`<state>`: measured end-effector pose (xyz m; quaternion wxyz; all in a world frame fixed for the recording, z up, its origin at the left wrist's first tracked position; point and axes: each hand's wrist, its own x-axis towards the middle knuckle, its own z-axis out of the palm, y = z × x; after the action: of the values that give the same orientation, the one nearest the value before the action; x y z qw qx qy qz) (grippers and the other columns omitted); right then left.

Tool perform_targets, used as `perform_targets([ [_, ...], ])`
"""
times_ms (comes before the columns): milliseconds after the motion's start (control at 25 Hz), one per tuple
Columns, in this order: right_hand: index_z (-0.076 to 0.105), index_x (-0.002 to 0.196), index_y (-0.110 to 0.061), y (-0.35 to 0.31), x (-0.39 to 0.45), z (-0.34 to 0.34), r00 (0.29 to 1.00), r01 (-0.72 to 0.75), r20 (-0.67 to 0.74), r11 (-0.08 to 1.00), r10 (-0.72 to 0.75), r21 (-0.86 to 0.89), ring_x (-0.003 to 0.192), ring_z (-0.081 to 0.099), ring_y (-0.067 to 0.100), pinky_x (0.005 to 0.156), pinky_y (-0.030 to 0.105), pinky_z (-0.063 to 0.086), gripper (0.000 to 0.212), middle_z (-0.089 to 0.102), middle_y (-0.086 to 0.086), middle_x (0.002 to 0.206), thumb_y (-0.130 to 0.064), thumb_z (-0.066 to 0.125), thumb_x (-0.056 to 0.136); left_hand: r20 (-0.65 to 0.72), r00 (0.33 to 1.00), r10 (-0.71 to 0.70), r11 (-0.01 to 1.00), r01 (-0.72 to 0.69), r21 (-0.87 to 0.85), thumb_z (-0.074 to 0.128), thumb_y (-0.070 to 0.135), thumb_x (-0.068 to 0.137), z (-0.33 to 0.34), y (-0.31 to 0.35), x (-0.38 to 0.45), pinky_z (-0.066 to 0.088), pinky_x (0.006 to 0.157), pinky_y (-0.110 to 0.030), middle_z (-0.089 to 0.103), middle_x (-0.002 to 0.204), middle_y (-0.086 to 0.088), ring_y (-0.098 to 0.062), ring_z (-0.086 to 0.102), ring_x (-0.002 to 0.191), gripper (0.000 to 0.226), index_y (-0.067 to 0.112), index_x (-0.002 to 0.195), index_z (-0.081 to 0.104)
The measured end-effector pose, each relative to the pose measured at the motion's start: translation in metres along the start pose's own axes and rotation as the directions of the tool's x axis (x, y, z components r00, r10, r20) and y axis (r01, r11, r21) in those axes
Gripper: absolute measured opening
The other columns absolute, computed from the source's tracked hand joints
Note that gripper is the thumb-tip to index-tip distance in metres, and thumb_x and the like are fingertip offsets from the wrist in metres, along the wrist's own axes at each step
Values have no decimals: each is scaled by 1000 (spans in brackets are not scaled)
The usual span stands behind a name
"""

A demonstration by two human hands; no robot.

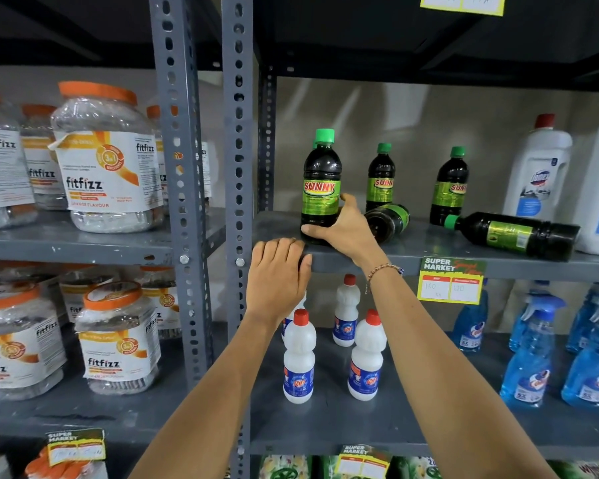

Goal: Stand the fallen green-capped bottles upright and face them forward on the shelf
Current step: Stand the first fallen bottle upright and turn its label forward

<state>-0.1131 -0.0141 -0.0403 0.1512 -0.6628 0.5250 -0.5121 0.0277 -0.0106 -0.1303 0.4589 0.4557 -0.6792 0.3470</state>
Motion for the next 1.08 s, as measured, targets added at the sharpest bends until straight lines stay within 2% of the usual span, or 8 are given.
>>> perform_targets([
  [360, 40, 129, -6, -1, 1, -1, 998, -58, 27, 998, 59, -10, 95, 58, 17, 63, 16, 41, 68, 60, 3, 106, -23, 77, 75, 22, 1000, 3, 1000, -2, -28, 36, 36, 97, -1, 1, -1, 42, 91, -37, 68, 101, -3, -23, 62, 92, 36, 14, 104, 64],
  [480, 38, 129, -7, -1, 2, -2, 996, -69, 52, 997, 70, -16, 95, 58, 16, 66, 17, 44, 68, 59, 2, 106, -22, 76, 75, 20, 1000, -23, 995, 25, -91, 35, 33, 98, -7, 3, 3, 43, 83, -37, 67, 92, -3, -23, 61, 84, 35, 13, 95, 64],
  [560, 39, 129, -7, 0, 4, -4, 987, -104, 130, 994, 99, 30, 102, 61, 18, 81, 25, 51, 70, 62, 3, 110, -23, 78, 73, 76, 991, -111, 986, 119, -118, 33, 33, 98, -18, 7, 19, 43, 74, -37, 67, 87, -5, -24, 61, 80, 37, 12, 91, 63],
  [680, 48, 130, -10, 7, 8, -12, 963, -112, 255, 988, 82, 105, 114, 61, 21, 103, 39, 48, 64, 66, 7, 119, -25, 75, 73, 391, 870, -301, 866, 421, -270, 43, 36, 98, -35, 13, 59, 44, 86, -40, 61, 123, -14, -32, 57, 113, 42, 8, 129, 48],
  [760, 54, 129, -9, 9, 6, -15, 964, -97, 260, 987, 60, 131, 117, 61, 23, 106, 41, 45, 44, 67, 10, 122, -16, 66, 87, 685, 686, -244, 643, 643, -416, 47, 31, 99, -36, 11, 86, 36, 101, -37, 40, 148, -14, -30, 39, 135, 63, 7, 149, 18],
  [800, 57, 126, -8, 11, 5, -15, 970, -105, 234, 985, 71, 138, 116, 61, 24, 106, 41, 45, 36, 67, 12, 121, -12, 62, 90, 760, 626, -175, 545, 704, -455, 48, 28, 99, -32, 7, 94, 34, 102, -34, 38, 149, -12, -27, 36, 137, 64, 9, 151, 15],
  [920, 63, 120, -9, 14, 6, -13, 981, -116, 170, 985, 93, 131, 111, 64, 27, 104, 44, 47, 30, 70, 14, 115, -12, 63, 90, 796, 601, -64, 432, 736, -521, 53, 19, 97, -15, -6, 97, 37, 104, -31, 55, 135, -7, -21, 48, 128, 44, 15, 140, 42],
  [1080, 63, 120, -10, 14, 7, -10, 984, -126, 137, 990, 116, 63, 109, 64, 27, 102, 46, 48, 34, 71, 12, 113, -20, 65, 88, 781, 619, -85, 480, 712, -512, 66, 8, 87, -7, -11, 95, 40, 107, -39, 65, 122, -8, -20, 57, 117, 45, 13, 130, 54],
])
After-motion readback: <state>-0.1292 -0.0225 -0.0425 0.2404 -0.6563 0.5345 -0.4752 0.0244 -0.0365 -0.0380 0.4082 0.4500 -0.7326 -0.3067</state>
